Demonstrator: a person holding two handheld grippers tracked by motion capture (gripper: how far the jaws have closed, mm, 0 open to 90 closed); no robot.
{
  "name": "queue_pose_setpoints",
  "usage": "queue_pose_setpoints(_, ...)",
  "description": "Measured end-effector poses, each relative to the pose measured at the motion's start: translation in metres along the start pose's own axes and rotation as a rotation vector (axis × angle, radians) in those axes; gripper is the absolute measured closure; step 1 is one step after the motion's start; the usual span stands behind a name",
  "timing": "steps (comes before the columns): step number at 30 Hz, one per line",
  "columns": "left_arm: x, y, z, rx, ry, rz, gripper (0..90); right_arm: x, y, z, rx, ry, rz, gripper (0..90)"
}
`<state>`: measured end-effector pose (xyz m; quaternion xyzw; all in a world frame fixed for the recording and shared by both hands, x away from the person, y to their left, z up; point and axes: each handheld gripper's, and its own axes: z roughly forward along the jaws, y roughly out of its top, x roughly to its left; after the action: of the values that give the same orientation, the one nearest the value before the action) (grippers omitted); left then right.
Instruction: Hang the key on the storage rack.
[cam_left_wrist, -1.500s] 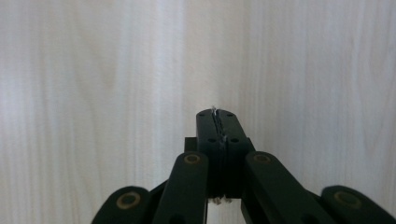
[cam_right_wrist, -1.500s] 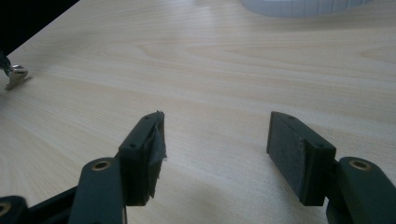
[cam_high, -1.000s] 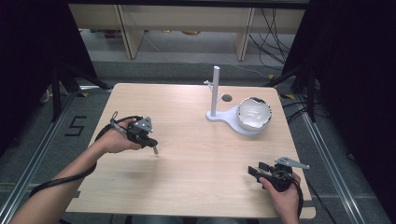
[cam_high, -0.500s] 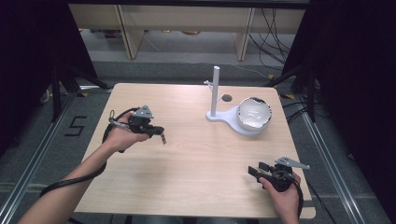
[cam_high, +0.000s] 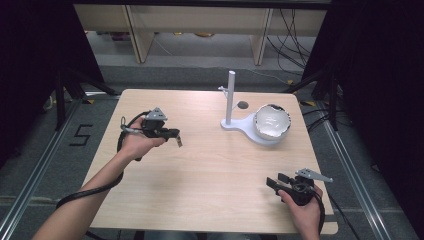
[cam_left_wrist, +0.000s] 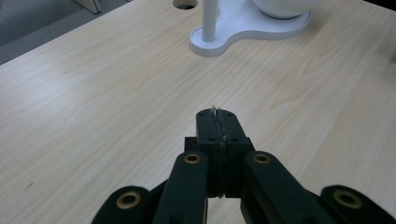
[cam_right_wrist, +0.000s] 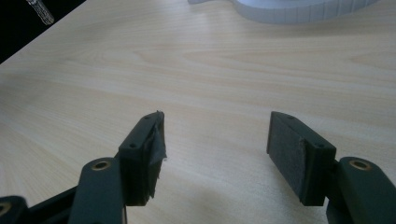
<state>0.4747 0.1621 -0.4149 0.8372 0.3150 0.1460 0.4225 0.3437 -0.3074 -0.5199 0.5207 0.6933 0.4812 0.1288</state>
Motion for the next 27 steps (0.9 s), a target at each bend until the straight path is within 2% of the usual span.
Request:
queue_pose_setpoints(4, 0.002, 0.004, 0.002, -0.008, 0.02, -0.017, 89.0, 0.0, 0.0, 0.0, -0.006, 0.002, -0.001, 38.0)
queue_pose_setpoints(5, 0.001, 0.005, 0.002, -0.01, 0.025, -0.019, 89.0, 0.001, 0.0, 0.0, -0.006, 0.024, 0.015, 38.1)
queue_pose_setpoints(7, 0.001, 0.006, 0.003, -0.004, 0.035, -0.021, 89.0, 0.0, 0.0, 0.0, -0.01, 0.013, 0.007, 38.1)
queue_pose_setpoints(8, 0.0, 0.007, 0.004, -0.003, 0.053, -0.024, 89.0, 0.0, 0.0, 0.0, -0.008, 0.009, 0.003, 38.1)
queue_pose_setpoints(9, 0.0, 0.008, 0.004, -0.006, 0.063, -0.032, 89.0, 0.002, 0.0, 0.0, 0.0, 0.015, 0.029, 38.2)
queue_pose_setpoints(10, 0.0, 0.009, 0.005, -0.008, 0.071, -0.035, 89.0, 0.0, 0.0, 0.0, -0.004, 0.008, -0.007, 38.2)
queue_pose_setpoints(11, 0.0, 0.009, 0.005, -0.016, 0.077, -0.043, 89.0, 0.002, 0.0, 0.0, 0.003, 0.014, 0.031, 38.2)
queue_pose_setpoints(13, 0.0, 0.011, 0.007, -0.027, 0.09, -0.068, 89.0, 0.003, 0.0, 0.0, 0.015, -0.002, 0.034, 38.3)
queue_pose_setpoints(15, -0.001, 0.013, 0.01, -0.026, 0.104, -0.064, 89.0, 0.004, 0.0, 0.0, 0.016, 0.004, 0.035, 38.2)
queue_pose_setpoints(17, -0.002, 0.017, 0.012, -0.04, 0.11, -0.074, 89.0, 0.002, 0.001, -0.001, 0.017, -0.011, -0.011, 38.3)
queue_pose_setpoints(18, -0.001, 0.018, 0.013, -0.039, 0.113, -0.072, 89.0, 0.006, 0.0, -0.001, 0.018, 0.01, 0.032, 38.3)
queue_pose_setpoints(20, -0.002, 0.023, 0.014, -0.054, 0.119, -0.086, 89.0, 0.003, 0.001, -0.001, 0.014, 0.001, -0.008, 38.4)
queue_pose_setpoints(21, -0.002, 0.025, 0.015, -0.063, 0.124, -0.09, 89.0, 0.004, 0.0, 0.0, 0.015, 0.004, -0.001, 38.3)
queue_pose_setpoints(22, -0.001, 0.027, 0.015, -0.062, 0.127, -0.092, 89.0, 0.006, 0.0, 0.0, 0.016, 0.009, 0.033, 38.3)
queue_pose_setpoints(25, -0.001, 0.035, 0.019, -0.07, 0.136, -0.096, 89.0, 0.005, 0.0, 0.0, 0.024, 0.001, 0.023, 38.4)
queue_pose_setpoints(26, -0.001, 0.037, 0.019, -0.078, 0.14, -0.099, 89.0, 0.003, 0.0, 0.001, 0.012, 0.005, -0.011, 38.4)
queue_pose_setpoints(27, 0.0, 0.04, 0.02, -0.084, 0.142, -0.097, 89.0, 0.002, 0.001, 0.0, 0.008, 0.009, -0.012, 38.4)
